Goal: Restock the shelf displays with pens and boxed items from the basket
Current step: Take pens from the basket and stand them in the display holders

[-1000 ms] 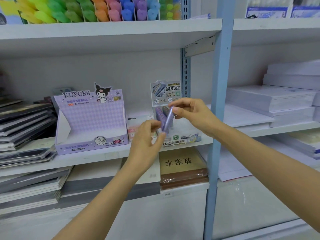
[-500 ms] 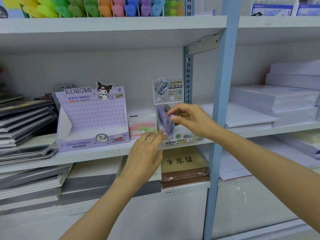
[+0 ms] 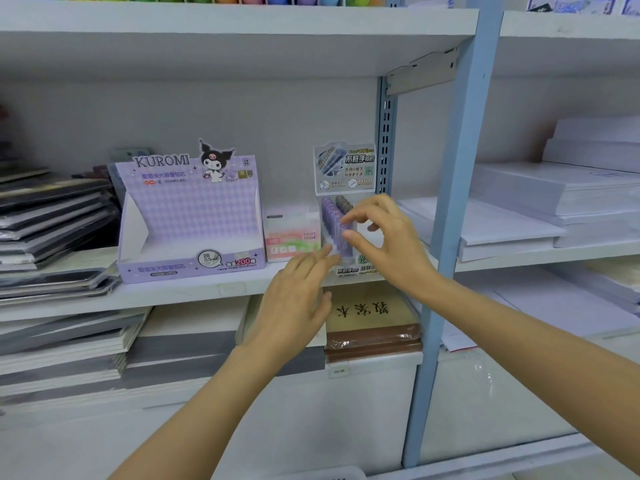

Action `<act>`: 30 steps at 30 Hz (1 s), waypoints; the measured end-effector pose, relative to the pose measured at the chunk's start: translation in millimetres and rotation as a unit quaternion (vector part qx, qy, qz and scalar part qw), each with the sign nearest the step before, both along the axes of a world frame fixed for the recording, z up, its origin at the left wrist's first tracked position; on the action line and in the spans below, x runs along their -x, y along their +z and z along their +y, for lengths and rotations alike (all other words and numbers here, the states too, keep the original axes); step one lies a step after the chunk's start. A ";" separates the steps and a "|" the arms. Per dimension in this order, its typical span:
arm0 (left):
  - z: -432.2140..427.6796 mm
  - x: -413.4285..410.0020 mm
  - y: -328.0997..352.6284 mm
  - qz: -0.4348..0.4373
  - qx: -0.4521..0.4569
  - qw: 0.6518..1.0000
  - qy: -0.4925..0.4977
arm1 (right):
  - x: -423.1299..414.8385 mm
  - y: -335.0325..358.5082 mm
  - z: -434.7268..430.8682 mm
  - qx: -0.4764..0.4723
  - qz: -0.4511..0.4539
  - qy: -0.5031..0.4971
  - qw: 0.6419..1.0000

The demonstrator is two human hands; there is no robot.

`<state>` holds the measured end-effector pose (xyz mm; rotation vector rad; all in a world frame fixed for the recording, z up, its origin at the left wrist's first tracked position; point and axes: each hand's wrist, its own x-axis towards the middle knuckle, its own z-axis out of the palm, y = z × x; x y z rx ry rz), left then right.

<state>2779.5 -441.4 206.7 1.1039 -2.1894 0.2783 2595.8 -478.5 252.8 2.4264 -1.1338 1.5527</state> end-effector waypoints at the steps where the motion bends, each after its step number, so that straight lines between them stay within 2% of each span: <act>1: 2.1 -4.4 -5.8 0.012 0.017 1.000 -0.003 | -3.2 -3.5 5.1 0.027 0.002 0.010 1.000; 4: 6.8 -27.3 -42.7 0.054 0.087 0.994 0.033 | -25.1 -28.6 25.0 0.040 0.041 0.102 0.993; 6: 10.6 -47.8 -83.1 0.079 0.066 0.993 0.062 | -46.2 -59.0 34.4 -0.007 0.085 0.154 0.984; 9: 24.7 -84.2 -166.3 0.101 -0.061 0.986 0.114 | -77.5 -122.9 37.6 -0.137 0.142 0.188 0.962; 12: 52.1 -119.8 -257.8 0.073 -0.243 0.951 0.177 | -103.9 -200.6 33.9 -0.278 0.194 0.191 0.921; 14: 73.7 -139.4 -312.2 0.022 -0.359 0.913 0.192 | -115.3 -255.9 33.2 -0.363 0.229 0.189 0.883; 16: 94.9 -152.6 -351.3 -0.020 -0.464 0.864 0.195 | -120.4 -310.6 38.2 -0.446 0.280 0.196 0.827; 18: 112.8 -159.7 -376.2 -0.059 -0.530 0.826 0.183 | -118.4 -358.9 50.6 -0.518 0.332 0.208 0.761; 20: 123.8 -164.5 -391.8 -0.082 -0.556 0.810 0.167 | -111.1 -398.2 64.6 -0.558 0.373 0.215 0.710; 24: 129.2 -168.9 -405.4 -0.058 -0.513 0.841 0.163 | -90.7 -445.8 90.1 -0.620 0.415 0.229 0.626; 27: 127.7 -162.3 -407.3 0.002 -0.468 0.866 0.175 | -82.2 -464.0 101.7 -0.594 0.431 0.239 0.635; 30: 123.3 -152.0 -402.2 -0.017 -0.435 0.880 0.190 | -82.0 -464.4 101.4 -0.586 0.391 0.238 0.669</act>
